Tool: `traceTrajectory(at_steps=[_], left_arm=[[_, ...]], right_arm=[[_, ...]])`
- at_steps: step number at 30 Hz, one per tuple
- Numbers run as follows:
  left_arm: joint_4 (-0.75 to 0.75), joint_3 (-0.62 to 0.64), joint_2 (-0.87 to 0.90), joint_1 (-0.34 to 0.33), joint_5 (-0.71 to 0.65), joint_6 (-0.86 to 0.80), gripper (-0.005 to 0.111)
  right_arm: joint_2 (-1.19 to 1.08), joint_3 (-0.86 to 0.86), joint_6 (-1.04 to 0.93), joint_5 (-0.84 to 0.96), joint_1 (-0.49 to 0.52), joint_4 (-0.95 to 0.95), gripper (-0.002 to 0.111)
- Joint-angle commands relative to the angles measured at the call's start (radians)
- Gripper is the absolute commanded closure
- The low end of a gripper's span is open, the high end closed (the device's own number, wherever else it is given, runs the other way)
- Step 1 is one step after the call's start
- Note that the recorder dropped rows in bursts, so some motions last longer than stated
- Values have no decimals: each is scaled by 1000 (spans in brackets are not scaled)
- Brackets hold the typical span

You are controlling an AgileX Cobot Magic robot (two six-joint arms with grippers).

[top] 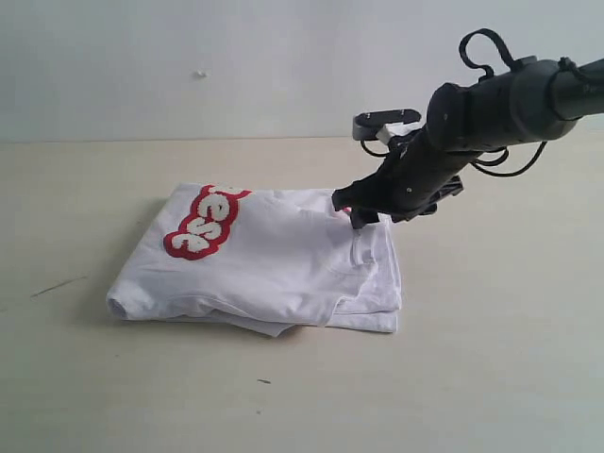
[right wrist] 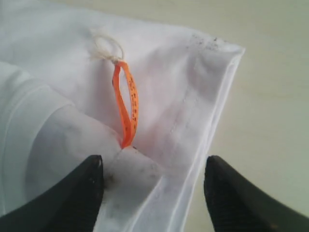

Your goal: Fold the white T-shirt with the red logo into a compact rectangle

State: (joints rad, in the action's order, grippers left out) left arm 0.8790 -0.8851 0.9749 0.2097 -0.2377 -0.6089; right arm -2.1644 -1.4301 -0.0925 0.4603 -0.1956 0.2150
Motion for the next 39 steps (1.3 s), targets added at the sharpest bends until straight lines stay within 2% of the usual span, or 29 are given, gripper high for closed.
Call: traceTrajectory(at_steps=[1, 11, 14, 19, 26, 30, 37, 39], left_arm=[[4, 0, -9, -1, 8, 8, 107], [4, 0, -9, -1, 8, 8, 107], [8, 0, -9, -1, 6, 8, 107], [8, 0, -9, -1, 2, 8, 107], [8, 0, -9, -1, 6, 8, 107], [8, 0, -9, -1, 6, 8, 107], [8, 0, -9, -1, 6, 8, 107], [8, 0, -9, -1, 4, 8, 107]], right_arm=[[-35, -4, 8, -17, -7, -6, 49], [42, -4, -11, 8, -15, -10, 49], [-7, -4, -137, 42, -32, 63, 49], [-36, -4, -131, -17, -32, 63, 49], [-36, -9, -104, -66, -32, -40, 49], [-36, -9, -110, -25, -32, -9, 49], [-36, -9, -243, 42, -40, 147, 49], [-36, -9, -243, 52, -40, 152, 52]])
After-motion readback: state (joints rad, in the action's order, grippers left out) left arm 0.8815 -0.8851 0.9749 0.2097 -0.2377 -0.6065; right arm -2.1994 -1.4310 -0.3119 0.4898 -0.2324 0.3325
